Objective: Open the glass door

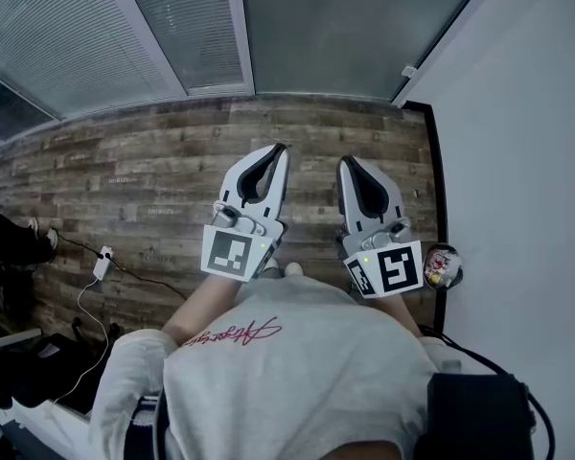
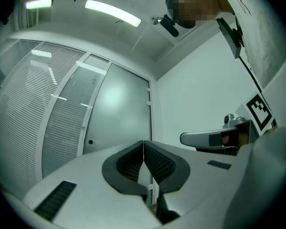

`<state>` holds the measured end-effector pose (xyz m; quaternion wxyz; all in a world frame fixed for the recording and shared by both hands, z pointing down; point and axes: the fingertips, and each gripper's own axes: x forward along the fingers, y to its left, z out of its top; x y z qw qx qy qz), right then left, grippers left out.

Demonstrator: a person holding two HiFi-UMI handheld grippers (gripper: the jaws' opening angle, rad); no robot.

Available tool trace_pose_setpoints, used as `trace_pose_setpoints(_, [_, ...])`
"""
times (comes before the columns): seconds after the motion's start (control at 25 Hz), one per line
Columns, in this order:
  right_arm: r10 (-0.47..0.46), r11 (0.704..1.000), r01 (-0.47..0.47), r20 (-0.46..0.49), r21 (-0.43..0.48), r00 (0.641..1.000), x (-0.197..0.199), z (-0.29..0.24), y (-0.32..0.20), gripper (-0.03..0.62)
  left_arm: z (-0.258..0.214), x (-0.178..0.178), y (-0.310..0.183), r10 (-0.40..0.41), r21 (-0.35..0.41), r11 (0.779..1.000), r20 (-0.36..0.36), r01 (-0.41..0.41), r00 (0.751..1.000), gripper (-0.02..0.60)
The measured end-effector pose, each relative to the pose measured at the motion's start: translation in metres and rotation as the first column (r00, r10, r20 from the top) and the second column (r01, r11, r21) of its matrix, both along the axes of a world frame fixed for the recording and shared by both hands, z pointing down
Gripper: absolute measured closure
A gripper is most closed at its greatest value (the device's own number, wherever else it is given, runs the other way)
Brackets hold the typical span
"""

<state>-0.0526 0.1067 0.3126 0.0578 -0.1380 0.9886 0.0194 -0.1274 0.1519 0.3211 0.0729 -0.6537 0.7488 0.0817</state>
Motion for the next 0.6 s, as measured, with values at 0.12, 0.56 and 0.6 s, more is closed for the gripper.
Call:
trace_pose_setpoints(0.12, [-0.013,1.0,0.013,0.008,0.0,1.0,0.003,0.001,0.0,0.576,-0.001,0.003,-0.001,-0.012,0.004,1.0,0.005,0.012,1.0,0.565])
trace_pose_setpoints(0.56, [-0.079,0.997,0.078,-0.011,-0.026,0.997,-0.004,0.018,0.001,0.576,0.014,-0.006,0.008,-0.095,-0.005,0.995,-0.024,0.095,0.995,0.565])
trace_pose_setpoints(0.6, [-0.084,0.996,0.083,-0.018,-0.031,0.996,-0.008,0.021,-0.001,0.575,0.016,-0.01,0.006,-0.101,-0.007,0.995,-0.027,0.101,0.995,0.565])
